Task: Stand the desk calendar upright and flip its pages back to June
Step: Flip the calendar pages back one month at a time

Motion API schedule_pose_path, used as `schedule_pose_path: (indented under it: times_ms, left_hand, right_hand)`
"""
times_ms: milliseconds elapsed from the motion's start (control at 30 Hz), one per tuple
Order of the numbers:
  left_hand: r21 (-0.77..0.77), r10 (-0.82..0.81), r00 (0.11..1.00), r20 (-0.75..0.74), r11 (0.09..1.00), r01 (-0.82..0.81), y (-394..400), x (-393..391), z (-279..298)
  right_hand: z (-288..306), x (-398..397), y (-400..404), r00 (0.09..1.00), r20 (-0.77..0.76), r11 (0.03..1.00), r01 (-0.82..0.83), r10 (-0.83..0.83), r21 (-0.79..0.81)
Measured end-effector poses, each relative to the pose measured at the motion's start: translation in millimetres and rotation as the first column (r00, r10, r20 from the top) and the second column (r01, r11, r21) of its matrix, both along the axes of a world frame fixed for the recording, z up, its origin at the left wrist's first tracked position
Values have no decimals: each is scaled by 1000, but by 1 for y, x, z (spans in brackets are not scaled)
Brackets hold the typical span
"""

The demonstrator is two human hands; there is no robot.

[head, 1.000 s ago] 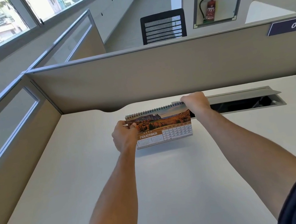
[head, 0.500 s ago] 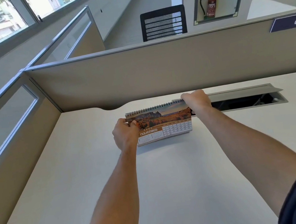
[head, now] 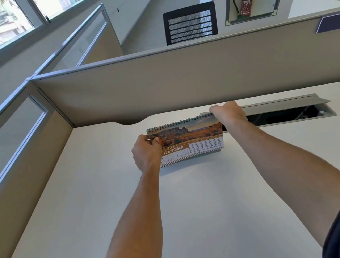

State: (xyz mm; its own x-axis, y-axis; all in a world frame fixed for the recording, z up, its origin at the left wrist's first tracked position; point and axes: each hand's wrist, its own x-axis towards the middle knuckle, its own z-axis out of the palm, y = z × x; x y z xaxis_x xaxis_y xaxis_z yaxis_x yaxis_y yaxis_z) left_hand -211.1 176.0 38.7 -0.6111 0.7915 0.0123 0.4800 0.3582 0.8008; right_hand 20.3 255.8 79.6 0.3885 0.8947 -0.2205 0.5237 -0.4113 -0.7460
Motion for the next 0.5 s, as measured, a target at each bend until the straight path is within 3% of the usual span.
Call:
schedule_pose_path:
  times_ms: [500]
  left_hand:
    - [3, 14, 1000, -23, 1000, -14, 1, 0, -2]
  right_hand:
    - [-2, 0, 6, 989, 100, 992, -118, 113, 52]
